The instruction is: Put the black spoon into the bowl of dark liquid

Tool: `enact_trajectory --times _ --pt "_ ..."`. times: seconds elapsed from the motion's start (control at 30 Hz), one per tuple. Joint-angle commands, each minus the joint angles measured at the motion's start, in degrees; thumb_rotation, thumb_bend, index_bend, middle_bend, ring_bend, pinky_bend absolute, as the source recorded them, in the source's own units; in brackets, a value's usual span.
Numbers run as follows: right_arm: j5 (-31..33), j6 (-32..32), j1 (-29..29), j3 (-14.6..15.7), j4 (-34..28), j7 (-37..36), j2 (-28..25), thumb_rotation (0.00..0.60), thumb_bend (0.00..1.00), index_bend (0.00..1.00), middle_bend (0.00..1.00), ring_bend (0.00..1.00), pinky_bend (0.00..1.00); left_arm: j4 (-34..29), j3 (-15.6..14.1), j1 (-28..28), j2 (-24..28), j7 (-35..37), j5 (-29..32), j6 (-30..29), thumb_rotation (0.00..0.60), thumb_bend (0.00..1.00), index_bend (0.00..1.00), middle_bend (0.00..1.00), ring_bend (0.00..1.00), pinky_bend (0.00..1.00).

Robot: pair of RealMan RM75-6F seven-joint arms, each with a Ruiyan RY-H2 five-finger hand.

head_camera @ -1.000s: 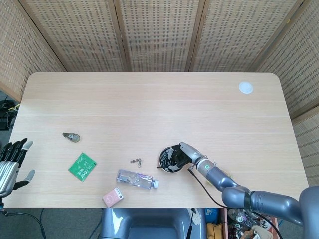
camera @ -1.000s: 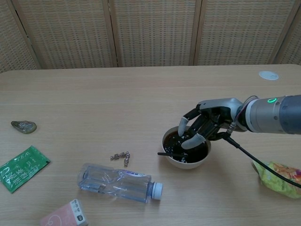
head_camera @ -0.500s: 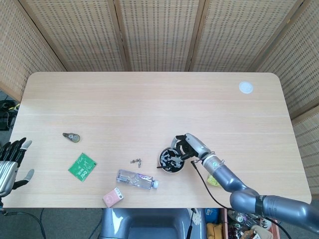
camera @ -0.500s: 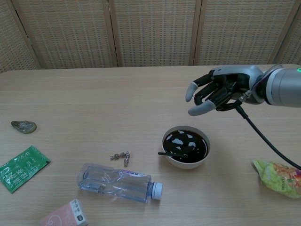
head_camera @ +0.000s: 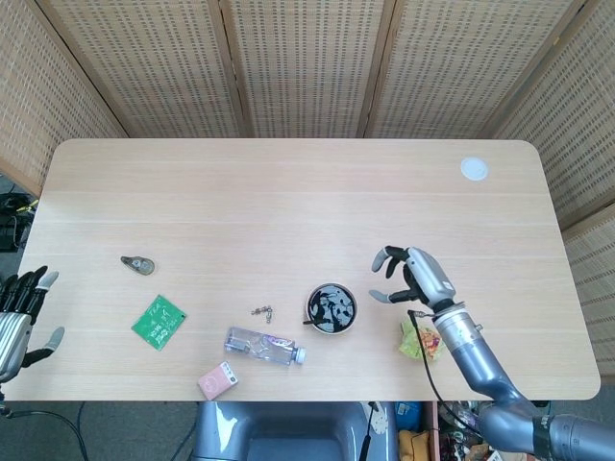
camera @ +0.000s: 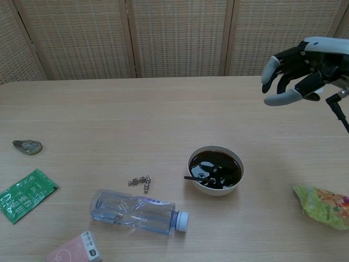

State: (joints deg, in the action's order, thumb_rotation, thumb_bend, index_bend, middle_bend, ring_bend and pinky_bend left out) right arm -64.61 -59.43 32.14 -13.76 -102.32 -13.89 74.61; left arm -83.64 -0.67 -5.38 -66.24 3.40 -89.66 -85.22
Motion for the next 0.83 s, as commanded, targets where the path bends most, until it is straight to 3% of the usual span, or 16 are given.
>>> enact_trajectory --times 0.03,0.13,0.4,0.6,0.83 --pt "-5.7 -8.5 -4.5 2.9 -0.1 5.7 0.5 0.6 0.31 0.53 0.54 0.52 0.84 0.2 -0.6 0.4 -0.3 0.6 -0.8 -0.6 0.6 0.37 0.0 0.0 0.0 0.0" --pt "-9.2 -15.2 -7.2 4.3 1.5 10.3 2.1 0.6 0.31 0.53 0.53 0.5 0.82 0.4 -1.2 0.8 -0.7 0.9 -1.3 -0.8 0.6 0.37 0.0 0.0 0.0 0.0" --pt "-15.5 -25.0 -11.8 7.6 6.2 21.1 4.7 0.6 0.31 0.53 0.5 0.47 0.73 0.8 -1.7 1.4 -1.3 1.2 -1.9 -1.3 0.6 0.37 0.0 0.0 0.0 0.0" --pt "-16.9 -27.7 -15.5 10.5 7.9 24.3 4.7 0.6 0.31 0.53 0.45 0.41 0.67 0.7 -1.8 1.9 -1.4 0.3 -2.7 -2.7 0.6 0.37 0.0 0.0 0.0 0.0" --pt "-17.3 -28.3 -18.3 12.3 8.2 28.1 3.9 0.6 0.31 0.43 0.32 0.24 0.47 0.5 -2.0 2.1 -1.7 -0.5 -3.1 -2.9 0.6 0.37 0.0 0.0 0.0 0.0"
